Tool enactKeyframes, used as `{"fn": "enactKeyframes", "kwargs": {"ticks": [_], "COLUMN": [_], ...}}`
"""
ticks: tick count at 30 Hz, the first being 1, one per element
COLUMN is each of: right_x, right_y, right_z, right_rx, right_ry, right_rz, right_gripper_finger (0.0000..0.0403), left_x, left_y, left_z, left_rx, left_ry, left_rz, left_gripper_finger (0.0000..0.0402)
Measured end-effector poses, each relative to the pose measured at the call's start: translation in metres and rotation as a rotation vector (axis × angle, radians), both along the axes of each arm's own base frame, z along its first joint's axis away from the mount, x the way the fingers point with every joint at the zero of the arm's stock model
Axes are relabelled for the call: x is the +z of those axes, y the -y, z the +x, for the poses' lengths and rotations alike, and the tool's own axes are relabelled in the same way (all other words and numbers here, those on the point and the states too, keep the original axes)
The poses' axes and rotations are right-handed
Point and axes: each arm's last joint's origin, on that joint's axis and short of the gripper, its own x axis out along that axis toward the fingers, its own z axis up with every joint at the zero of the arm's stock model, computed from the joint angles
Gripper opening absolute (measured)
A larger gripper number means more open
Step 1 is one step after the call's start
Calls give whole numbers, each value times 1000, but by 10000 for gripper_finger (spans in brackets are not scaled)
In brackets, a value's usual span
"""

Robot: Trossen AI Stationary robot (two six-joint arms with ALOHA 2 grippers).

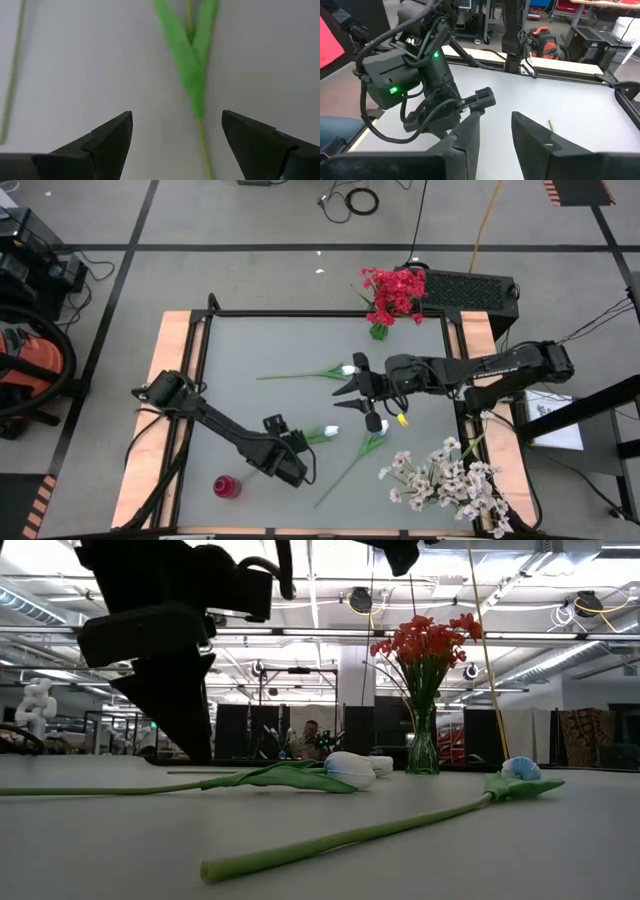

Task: Sort flowers into vase by color
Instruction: Put the bottom left white tulip flower into the red vase

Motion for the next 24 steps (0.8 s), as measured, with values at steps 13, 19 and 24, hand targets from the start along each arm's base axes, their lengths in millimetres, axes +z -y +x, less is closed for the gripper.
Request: {"fn": "enactKeyframes", "kwargs": {"ticks": [13, 19, 24], "right_x": [0, 0, 0], "right_y": [-1, -1, -1], "right_z": [0, 0, 0], "right_rx": [-2, -2, -1], "right_ry": [1, 1, 1], "right_rz": [13, 13, 13], "right_gripper_finger": [105, 105, 105], "left_x": [-31, -33, -34], "left_y": [-7, -13, -16], "left_z": [-5, -3, 1], "left_rx": [-35, -54, -59], "left_ry": [61, 51, 43], "left_rz": [-58, -65, -112], "left_gripper_finger": [261, 193, 103]}}
